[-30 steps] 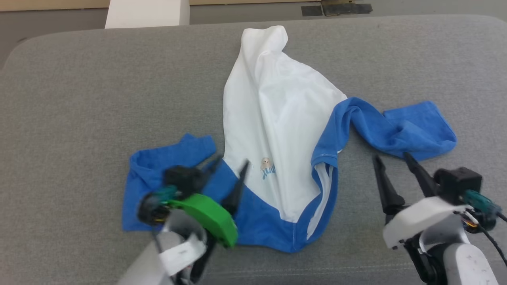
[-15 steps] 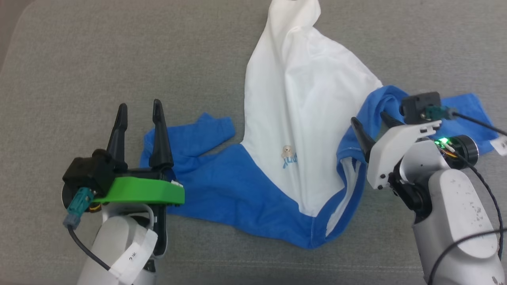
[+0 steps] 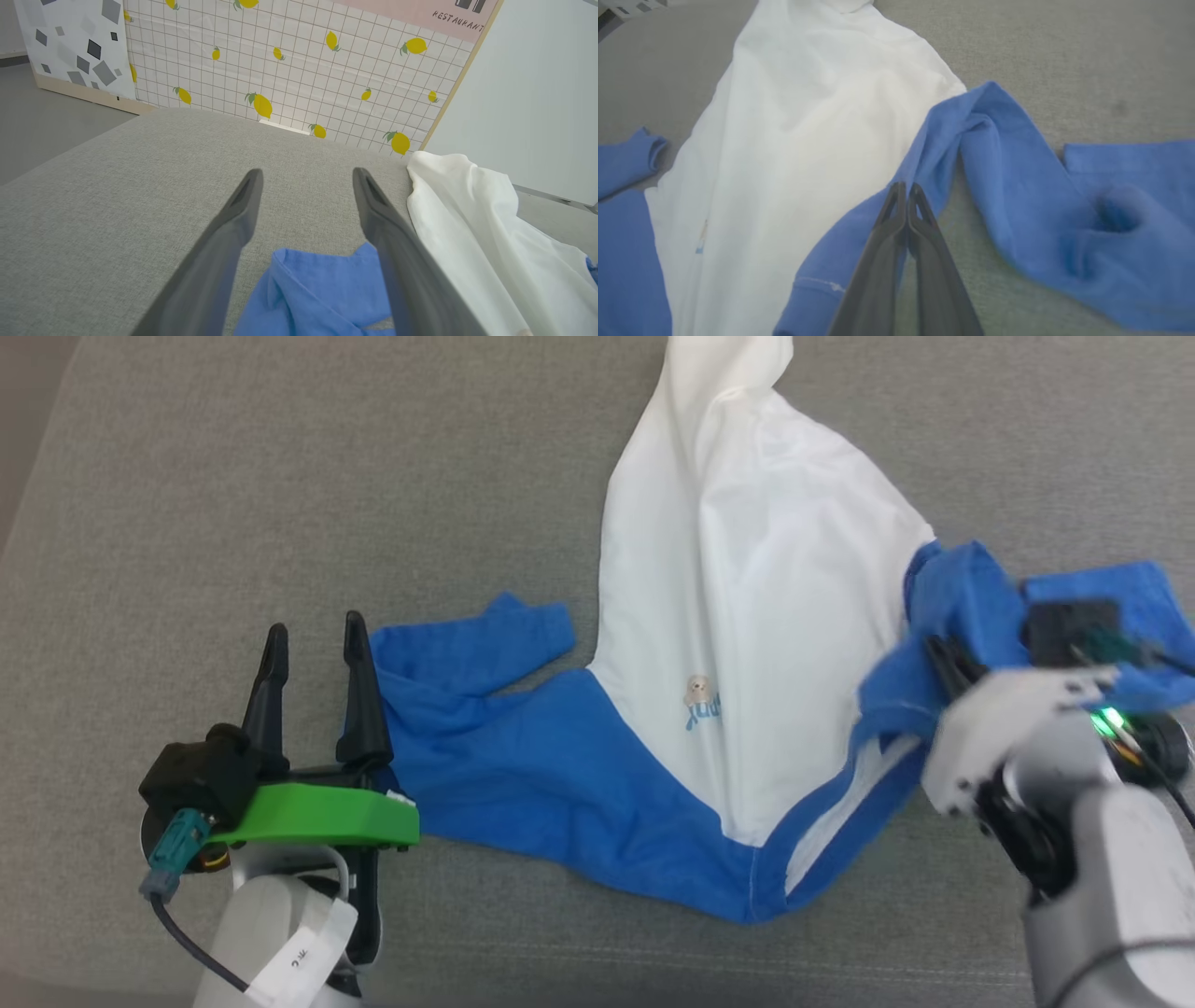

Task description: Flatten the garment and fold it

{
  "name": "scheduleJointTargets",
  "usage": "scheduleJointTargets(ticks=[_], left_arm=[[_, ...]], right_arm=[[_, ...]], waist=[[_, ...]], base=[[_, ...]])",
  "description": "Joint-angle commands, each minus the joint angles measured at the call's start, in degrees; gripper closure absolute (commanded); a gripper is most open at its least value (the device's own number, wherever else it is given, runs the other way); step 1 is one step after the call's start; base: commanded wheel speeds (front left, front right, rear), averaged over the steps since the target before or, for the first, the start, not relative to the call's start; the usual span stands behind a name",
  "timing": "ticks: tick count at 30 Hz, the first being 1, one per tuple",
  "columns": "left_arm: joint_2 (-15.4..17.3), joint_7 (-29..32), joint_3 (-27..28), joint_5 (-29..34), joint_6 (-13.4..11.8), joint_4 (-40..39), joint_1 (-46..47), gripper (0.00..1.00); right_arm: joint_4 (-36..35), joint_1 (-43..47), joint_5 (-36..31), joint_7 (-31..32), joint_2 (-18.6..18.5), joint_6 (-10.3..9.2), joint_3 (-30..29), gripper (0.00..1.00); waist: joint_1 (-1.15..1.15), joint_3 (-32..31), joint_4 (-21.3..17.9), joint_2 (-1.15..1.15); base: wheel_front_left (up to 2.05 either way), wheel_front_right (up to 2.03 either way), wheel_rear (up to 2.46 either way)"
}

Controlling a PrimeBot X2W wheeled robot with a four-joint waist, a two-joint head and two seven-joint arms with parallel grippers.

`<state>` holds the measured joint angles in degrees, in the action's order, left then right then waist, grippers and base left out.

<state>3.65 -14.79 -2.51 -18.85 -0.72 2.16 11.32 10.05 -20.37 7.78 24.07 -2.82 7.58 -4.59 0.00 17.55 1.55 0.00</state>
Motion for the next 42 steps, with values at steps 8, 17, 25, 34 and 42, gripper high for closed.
scheduleJointTargets(ticks=[8, 17, 25, 34, 42], left_arm=[[-0.5, -0.2, 3.0, 1.6, 1.2, 0.3, -3.2, 0.00], [-0.6, -0.1, 2.2, 3.1, 2.2, 2.3, -5.2, 0.00], [0.8, 11.3, -4.3, 6.4, 2.7, 5.8, -6.1, 0.00], [2.9, 27.0, -3.0, 11.3, -6.2, 4.6, -6.8, 0.00], [4.7, 32.5, 0.8, 10.4, -9.7, 4.9, -8.2, 0.00]], right_arm=[[-6.0, 19.8, 10.5, -2.7, -0.1, -0.09, -10.5, 1.00], [-6.2, 23.0, 9.8, -9.3, -0.1, -0.09, -13.0, 0.00], [-13.4, 22.2, 6.2, -19.0, -0.1, -0.09, -8.5, 0.00], [-16.8, 22.5, 6.6, -19.7, -0.1, -0.09, -5.5, 0.00], [-18.2, 22.5, 7.2, -18.8, -0.1, -0.09, -3.8, 0.00]], waist=[[0.00, -5.0, -5.6, 0.00], [0.00, -6.9, -7.4, 0.00], [0.00, -7.5, -6.4, 0.00], [0.00, -6.9, -6.2, 0.00], [0.00, -6.2, -6.9, 0.00]], base=[[0.00, 0.00, 0.00], [0.00, 0.00, 0.00], [0.00, 0.00, 0.00], [0.00, 0.00, 0.00], [0.00, 0.00, 0.00]])
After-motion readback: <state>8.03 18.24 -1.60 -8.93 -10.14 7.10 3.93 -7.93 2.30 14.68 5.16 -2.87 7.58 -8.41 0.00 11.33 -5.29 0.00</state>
